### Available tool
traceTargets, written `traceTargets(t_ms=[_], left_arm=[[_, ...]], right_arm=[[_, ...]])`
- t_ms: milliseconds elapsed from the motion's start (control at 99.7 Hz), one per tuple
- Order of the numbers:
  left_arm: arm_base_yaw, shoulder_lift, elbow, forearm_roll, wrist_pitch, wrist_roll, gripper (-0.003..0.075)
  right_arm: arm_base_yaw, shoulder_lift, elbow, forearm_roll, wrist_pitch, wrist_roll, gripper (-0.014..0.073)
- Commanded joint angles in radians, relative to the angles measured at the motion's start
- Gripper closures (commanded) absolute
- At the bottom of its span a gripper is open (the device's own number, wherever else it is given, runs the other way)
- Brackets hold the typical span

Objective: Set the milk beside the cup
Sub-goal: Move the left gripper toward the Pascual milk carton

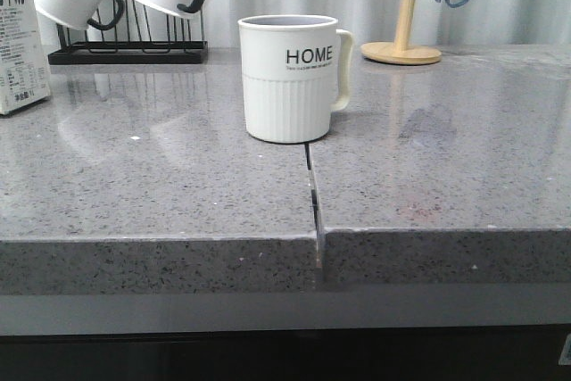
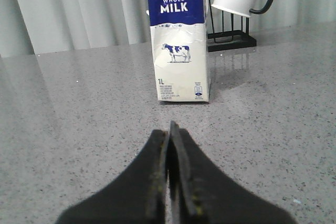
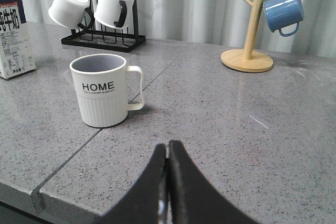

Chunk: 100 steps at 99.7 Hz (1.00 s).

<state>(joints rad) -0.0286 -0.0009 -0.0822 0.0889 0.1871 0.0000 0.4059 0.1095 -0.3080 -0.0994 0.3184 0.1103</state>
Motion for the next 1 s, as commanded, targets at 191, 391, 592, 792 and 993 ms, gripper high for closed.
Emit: traceTargets(t_ms=[191, 391, 592, 792, 993], left_arm=[[0.002, 0.164, -0.182, 0.022, 0.004, -0.010, 0.0605], [0.002, 0.228, -0.197, 0.012, -0.095, -0.010, 0.0036], [0.002, 0.290, -0.197, 0.010, -0.173, -0.010, 0.0083], [0.002, 0.393, -0.219, -0.081, -0.187, -0.010, 0.0083], [0.002, 0.595, -0.274, -0.172, -0.221, -0.010, 0.0083]], right_arm=[[-0.004, 0.009, -0.027, 0.000, -0.071, -0.005, 0.0662], [-0.004, 0.009, -0.027, 0.000, -0.071, -0.005, 0.0662], [-0.004, 0.009, -0.027, 0.000, -0.071, -0.005, 0.0662], [-0.004, 0.009, -0.027, 0.000, -0.071, -0.005, 0.0662], [-0.004, 0.009, -0.027, 0.000, -0.071, -0.005, 0.0662]])
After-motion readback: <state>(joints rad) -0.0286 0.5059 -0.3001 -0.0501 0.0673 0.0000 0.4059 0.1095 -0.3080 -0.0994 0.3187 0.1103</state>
